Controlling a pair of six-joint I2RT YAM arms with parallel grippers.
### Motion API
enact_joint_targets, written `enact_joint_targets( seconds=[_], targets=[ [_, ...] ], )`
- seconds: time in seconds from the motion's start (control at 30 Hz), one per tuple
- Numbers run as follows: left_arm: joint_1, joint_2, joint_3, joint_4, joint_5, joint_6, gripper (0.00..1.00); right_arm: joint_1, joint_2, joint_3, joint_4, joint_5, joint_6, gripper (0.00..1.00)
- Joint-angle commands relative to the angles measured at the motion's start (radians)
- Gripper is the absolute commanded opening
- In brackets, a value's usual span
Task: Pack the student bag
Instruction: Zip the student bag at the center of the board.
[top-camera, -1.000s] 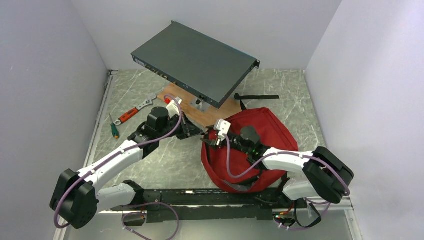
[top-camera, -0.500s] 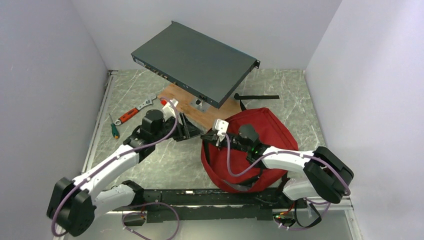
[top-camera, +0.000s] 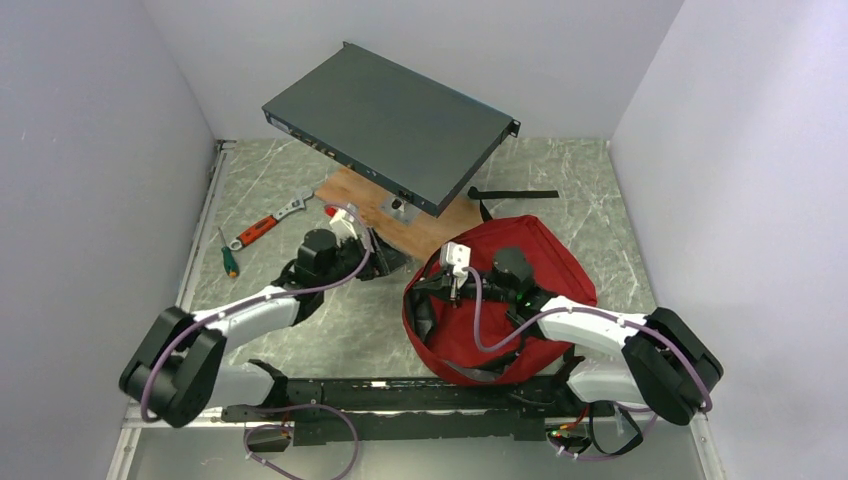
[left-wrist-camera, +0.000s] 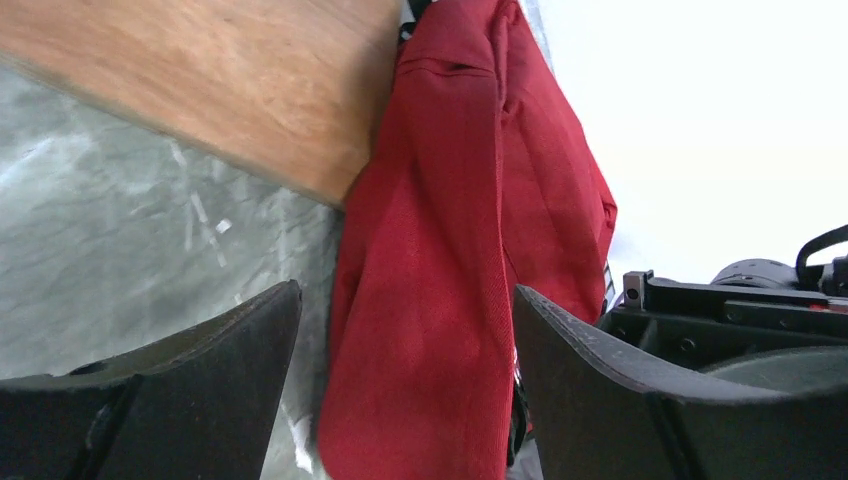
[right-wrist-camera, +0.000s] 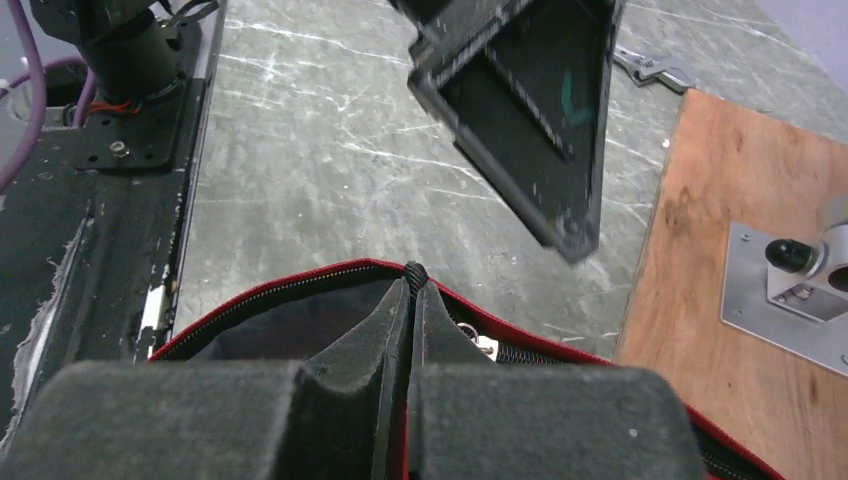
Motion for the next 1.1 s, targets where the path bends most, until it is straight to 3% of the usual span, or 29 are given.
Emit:
enact_joint_targets(
  seconds=[0.0,0.17,0.37,0.43,0.6,0.67,0.8,0.9,0.97,1.0,1.07],
  targets=[
    [-0.062,0.102,0.000,0.397,-0.025,0.010,0.84,0.001,0.013,0.059,-0.018,-0.112,-0.006,0.00],
    [-0.111,0.246,0.122,0.320,-0.021,0.092,0.87,0.002,0.055,0.096,-0.025,-0.134,0.006,0.00],
    [-0.128,0.334,0.138,0.346,-0.033,0.118,0.76,0.021,0.083,0.125,-0.009,-0.117,0.032,0.00],
    [-0.128,0.368,0.159,0.356,-0.019,0.122,0.64,0.024,0.085,0.149,-0.040,-0.095,0.044,0.00],
    [-0.111,0.432,0.196,0.340,0.023,0.115,0.16,0.050,0.072,0.194,-0.127,-0.064,0.131,0.00],
    [-0.086,0.447,0.193,0.360,0.029,0.086,0.02,0.080,0.054,0.238,-0.267,-0.049,0.180,0.00],
    [-0.040,0.479,0.233,0.352,0.073,0.045,0.00,0.152,0.034,0.296,-0.509,0.022,0.406,0.00],
    [-0.033,0.489,0.264,0.308,0.075,0.061,0.00,0.221,-0.016,0.184,-0.383,-0.082,0.624,0.00],
    [-0.028,0.505,0.271,0.310,0.068,0.060,0.00,0.290,-0.072,0.085,-0.257,-0.062,0.724,0.00],
    [-0.021,0.515,0.275,0.320,0.074,0.049,0.00,0.319,-0.097,0.062,-0.260,-0.048,0.747,0.00],
    [-0.001,0.531,0.294,0.323,0.099,0.027,0.00,0.342,-0.149,0.077,-0.463,0.003,0.747,0.00]
  ],
)
